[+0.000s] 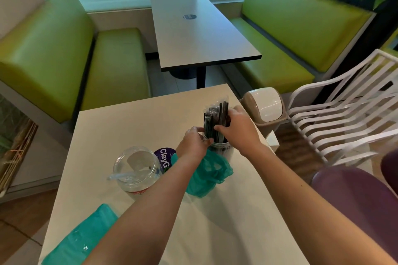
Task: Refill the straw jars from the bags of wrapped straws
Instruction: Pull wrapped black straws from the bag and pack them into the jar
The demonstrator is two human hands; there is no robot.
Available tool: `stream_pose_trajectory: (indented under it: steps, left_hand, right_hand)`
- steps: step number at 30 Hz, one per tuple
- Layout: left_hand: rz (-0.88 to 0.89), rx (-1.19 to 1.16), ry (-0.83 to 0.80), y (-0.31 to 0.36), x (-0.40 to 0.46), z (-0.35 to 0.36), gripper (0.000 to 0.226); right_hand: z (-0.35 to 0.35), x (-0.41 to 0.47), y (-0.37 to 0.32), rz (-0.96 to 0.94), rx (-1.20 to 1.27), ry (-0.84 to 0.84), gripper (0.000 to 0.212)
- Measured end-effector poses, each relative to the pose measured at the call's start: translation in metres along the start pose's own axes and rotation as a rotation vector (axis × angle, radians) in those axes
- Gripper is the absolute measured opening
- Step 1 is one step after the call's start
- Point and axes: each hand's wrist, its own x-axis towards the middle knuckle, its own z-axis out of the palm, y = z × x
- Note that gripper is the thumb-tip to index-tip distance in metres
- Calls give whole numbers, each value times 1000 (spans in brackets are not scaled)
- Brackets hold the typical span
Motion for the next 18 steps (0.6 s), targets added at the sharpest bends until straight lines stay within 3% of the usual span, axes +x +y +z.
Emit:
stream_pose_trajectory:
  steps: [2, 5, 7, 13, 15, 18]
  left_hand:
    - [1, -4, -4, 0, 0, 0, 43]
    - [6, 3, -5, -1, 1, 0, 43]
    - [14, 5, -2, -1, 0, -1, 43]
    - [10, -4, 28, 0, -2, 0, 33]
    - [11, -21, 38, -1, -2, 1, 35]
    - [26, -29, 32, -1, -1, 0, 53]
  right_hand:
    - [-2, 0, -6, -25, -73, 111, 61]
    - [-8, 0, -20, -185, 108, 252, 68]
    - [-7, 5, -23, -291, 144, 212, 67]
    - [35, -4, 8, -362, -370, -74, 68]
    - [43, -11, 13, -377, -467, -67, 58]
    - [35, -6, 6, -370, -375, 45, 55]
